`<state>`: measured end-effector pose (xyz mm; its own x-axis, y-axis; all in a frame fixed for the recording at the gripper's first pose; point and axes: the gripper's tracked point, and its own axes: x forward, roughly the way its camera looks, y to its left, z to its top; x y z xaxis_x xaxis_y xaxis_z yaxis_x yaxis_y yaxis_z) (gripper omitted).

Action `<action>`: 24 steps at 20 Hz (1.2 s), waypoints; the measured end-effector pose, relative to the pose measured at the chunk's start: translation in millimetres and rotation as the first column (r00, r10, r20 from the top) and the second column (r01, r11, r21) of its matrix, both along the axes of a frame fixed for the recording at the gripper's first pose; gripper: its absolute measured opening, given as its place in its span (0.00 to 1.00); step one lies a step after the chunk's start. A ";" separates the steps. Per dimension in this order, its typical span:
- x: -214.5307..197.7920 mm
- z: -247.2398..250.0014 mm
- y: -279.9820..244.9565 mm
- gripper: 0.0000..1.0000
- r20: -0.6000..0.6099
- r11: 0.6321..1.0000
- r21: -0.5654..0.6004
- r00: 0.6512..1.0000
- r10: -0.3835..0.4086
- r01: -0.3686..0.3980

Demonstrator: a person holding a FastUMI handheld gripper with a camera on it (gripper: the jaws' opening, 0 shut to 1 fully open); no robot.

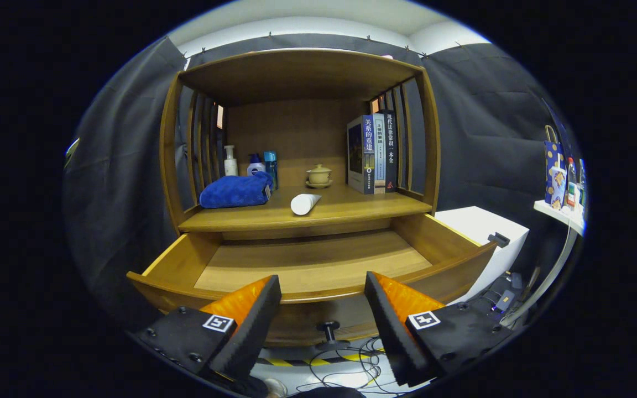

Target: Pull open the drawer, take out the items inside it, and place them on the countertop above the cabinet.

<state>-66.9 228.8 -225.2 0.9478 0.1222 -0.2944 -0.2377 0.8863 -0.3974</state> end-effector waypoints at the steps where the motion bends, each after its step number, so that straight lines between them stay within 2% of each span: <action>1: -2.5 -1.6 -0.4 0.99 -0.005 1.000 0.005 1.000 0.002 -0.002; 6: -6.8 -16.6 -8.1 0.99 -0.046 1.000 0.004 0.999 -0.020 0.020; 12: -4.5 -18.0 -1.1 0.97 -0.043 0.999 -0.035 0.999 0.014 -0.016; 15: -5.5 -18.6 -0.4 0.96 -0.055 1.000 -0.017 0.998 0.025 -0.026; 19: 12.5 -18.7 3.9 0.96 -0.042 1.000 0.029 0.999 -0.003 0.004; 24: 52.8 -18.6 21.5 0.96 -0.034 1.000 0.007 0.999 -0.013 0.013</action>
<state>-14.0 250.4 -243.9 0.9390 0.1120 -0.3252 -0.2392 0.8922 -0.3832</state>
